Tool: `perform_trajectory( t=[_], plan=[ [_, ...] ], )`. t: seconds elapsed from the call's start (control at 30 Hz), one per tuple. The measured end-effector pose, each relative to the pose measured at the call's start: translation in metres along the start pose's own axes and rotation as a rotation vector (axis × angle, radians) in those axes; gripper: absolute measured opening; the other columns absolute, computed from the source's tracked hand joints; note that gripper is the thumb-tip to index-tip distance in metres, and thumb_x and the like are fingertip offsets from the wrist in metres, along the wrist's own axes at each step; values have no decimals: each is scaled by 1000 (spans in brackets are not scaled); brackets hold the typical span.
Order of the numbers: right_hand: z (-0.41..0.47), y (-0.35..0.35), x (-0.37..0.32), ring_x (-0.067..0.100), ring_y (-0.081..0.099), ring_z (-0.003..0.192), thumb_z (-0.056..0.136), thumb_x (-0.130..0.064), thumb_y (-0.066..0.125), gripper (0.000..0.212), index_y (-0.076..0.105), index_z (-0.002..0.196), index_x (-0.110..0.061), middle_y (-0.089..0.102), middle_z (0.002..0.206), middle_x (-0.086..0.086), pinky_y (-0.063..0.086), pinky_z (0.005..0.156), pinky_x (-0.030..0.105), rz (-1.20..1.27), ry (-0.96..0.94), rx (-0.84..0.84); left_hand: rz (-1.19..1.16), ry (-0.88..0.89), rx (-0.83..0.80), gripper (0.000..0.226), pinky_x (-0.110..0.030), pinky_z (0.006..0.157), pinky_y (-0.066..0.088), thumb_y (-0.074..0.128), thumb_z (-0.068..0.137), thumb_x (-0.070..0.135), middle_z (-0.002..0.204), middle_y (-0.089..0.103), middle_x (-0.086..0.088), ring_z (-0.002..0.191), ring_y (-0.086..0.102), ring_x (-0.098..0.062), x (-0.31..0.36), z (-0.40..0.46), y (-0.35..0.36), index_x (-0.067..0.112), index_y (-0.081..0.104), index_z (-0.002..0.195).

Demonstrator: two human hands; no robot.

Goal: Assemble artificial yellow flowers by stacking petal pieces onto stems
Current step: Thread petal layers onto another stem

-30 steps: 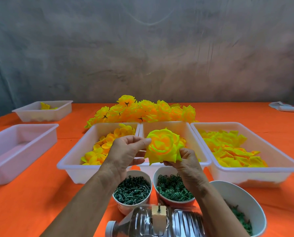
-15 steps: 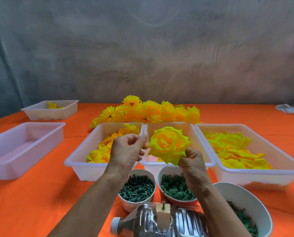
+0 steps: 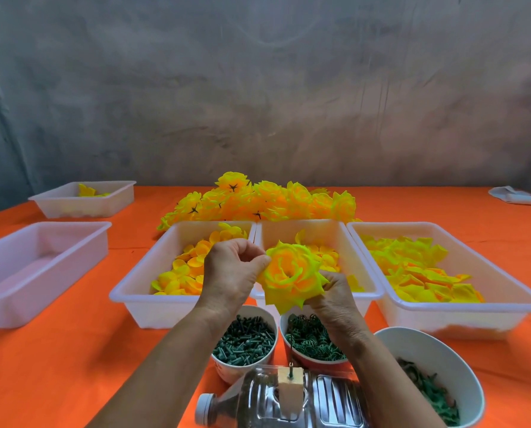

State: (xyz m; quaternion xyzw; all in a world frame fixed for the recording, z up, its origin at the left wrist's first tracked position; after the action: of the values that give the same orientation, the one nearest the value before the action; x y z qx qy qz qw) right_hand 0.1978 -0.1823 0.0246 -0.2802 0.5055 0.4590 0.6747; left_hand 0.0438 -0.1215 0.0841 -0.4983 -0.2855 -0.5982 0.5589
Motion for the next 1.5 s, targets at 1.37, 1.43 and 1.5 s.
perform_trajectory(
  t=[1.37, 1.43, 1.5],
  plan=[
    [-9, 1, -11, 3, 54, 57, 78, -16, 69, 16, 72, 63, -20, 69, 62, -7, 44, 50, 15, 76, -8, 99, -113, -189, -51, 18, -17, 55, 39, 72, 80, 7, 61, 56, 1, 58, 50, -5, -9, -11, 3, 9, 61, 66],
    [-11, 5, -15, -3, 58, 58, 68, -27, 69, 7, 73, 66, -21, 71, 64, -10, 45, 52, 11, 85, -22, 69, -95, -144, -47, 18, -14, 52, 39, 69, 83, 6, 62, 54, -1, 57, 48, -7, -7, -11, 3, 10, 60, 68],
    [-11, 6, -17, -6, 59, 58, 67, -25, 70, 5, 73, 67, -21, 71, 65, -10, 45, 52, 10, 91, -32, 53, -64, -89, -49, 18, -16, 52, 40, 65, 85, 4, 64, 54, -4, 57, 47, -11, -5, -10, 4, 10, 59, 69]
  ],
)
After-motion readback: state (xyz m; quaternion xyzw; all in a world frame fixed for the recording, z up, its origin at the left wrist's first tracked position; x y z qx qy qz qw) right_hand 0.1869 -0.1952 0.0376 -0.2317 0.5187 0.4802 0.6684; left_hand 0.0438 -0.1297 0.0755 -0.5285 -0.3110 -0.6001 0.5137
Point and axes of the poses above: each hand's wrist, its own z-axis towards the middle knuckle, its own y-axis out of the palm, x = y × z, the point moved 9 cm from there along z, towards the middle knuckle
